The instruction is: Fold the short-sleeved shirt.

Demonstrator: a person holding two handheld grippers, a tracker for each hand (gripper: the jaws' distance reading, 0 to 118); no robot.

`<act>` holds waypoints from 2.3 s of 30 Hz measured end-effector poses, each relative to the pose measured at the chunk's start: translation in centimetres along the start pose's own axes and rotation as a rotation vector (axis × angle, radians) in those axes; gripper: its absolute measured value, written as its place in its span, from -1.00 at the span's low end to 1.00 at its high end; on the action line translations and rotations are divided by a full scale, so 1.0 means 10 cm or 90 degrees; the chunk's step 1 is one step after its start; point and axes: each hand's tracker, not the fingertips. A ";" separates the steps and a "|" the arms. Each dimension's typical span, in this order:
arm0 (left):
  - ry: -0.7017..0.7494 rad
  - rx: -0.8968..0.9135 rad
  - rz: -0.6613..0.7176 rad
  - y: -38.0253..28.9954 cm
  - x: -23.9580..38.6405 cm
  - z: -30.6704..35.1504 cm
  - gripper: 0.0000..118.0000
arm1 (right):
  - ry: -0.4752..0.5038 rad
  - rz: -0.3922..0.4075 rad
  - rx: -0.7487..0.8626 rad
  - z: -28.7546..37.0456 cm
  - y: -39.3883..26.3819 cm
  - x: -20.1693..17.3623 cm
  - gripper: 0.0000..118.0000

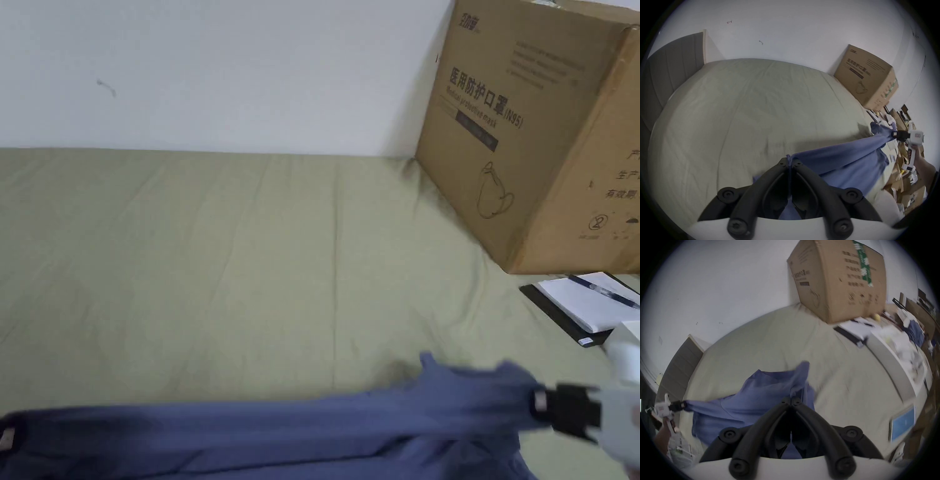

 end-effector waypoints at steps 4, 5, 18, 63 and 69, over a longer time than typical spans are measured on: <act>-0.004 -0.021 -0.019 -0.44 0.01 0.16 -0.99 | -0.010 0.024 -0.044 0.20 -0.66 0.16 -1.00; -0.003 -0.027 -0.025 -0.52 -0.01 0.16 -0.99 | -0.012 0.022 -0.064 0.18 -0.78 0.17 -1.00; 0.088 0.019 -0.067 -0.80 -0.07 0.54 1.00 | -0.013 -0.041 0.084 0.39 -0.75 0.11 0.86; -0.424 -0.130 0.449 -0.91 -1.45 -0.19 1.00 | 0.160 0.233 0.265 1.07 -0.72 -2.18 -1.00; -0.538 -0.115 0.462 -0.85 -1.41 -0.69 1.00 | 0.142 0.240 0.233 0.88 -0.71 -2.23 -1.00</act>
